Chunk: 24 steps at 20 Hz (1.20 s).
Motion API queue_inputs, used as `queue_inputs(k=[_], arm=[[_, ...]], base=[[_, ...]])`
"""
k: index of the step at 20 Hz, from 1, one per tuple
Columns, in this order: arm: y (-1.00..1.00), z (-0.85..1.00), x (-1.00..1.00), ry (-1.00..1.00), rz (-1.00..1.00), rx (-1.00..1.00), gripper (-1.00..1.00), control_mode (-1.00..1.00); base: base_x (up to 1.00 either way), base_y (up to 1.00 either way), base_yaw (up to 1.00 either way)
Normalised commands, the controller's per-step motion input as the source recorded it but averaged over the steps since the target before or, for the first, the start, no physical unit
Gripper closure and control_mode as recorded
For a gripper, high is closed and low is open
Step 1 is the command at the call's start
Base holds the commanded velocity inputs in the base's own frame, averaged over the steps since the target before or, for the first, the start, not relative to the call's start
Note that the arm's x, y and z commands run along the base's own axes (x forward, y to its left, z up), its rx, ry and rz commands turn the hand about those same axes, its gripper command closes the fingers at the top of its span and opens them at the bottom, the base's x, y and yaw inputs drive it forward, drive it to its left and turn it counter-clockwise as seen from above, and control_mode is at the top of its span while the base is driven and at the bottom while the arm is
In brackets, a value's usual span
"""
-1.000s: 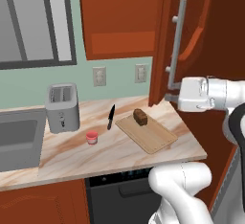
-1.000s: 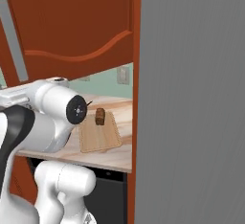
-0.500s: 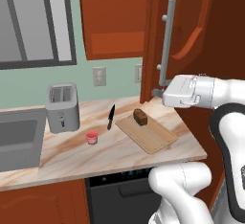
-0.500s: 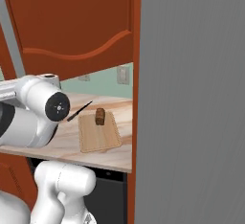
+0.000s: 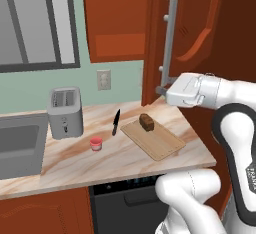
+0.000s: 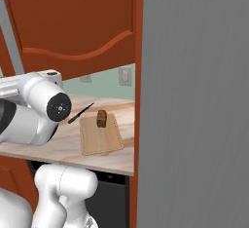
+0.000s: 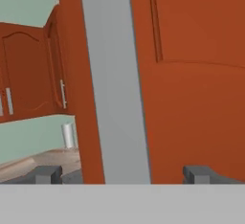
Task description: Pick the bread, place it on the cutting board, pick the jam, place it on the counter, and close the cabinet.
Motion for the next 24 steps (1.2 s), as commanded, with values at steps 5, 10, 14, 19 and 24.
queue_inputs(k=[5, 10, 14, 19, 24], arm=[[0.00, 0.05, 0.20, -0.07, -0.01, 0.00, -1.00, -1.00], [0.03, 0.06, 0.25, -0.04, -0.03, 0.00, -1.00, -1.00], [0.10, 0.01, 0.28, 0.00, -0.05, 0.00, -1.00, -1.00], [0.21, 0.00, 0.31, 0.00, -0.08, 0.01, -1.00, -1.00], [0.25, 0.00, 0.25, 0.00, -0.10, 0.00, -1.00, -1.00]], base=[[0.00, 0.00, 0.00], [0.00, 0.00, 0.00], [0.00, 0.00, 0.00], [0.00, 0.00, 0.00], [0.00, 0.00, 0.00]])
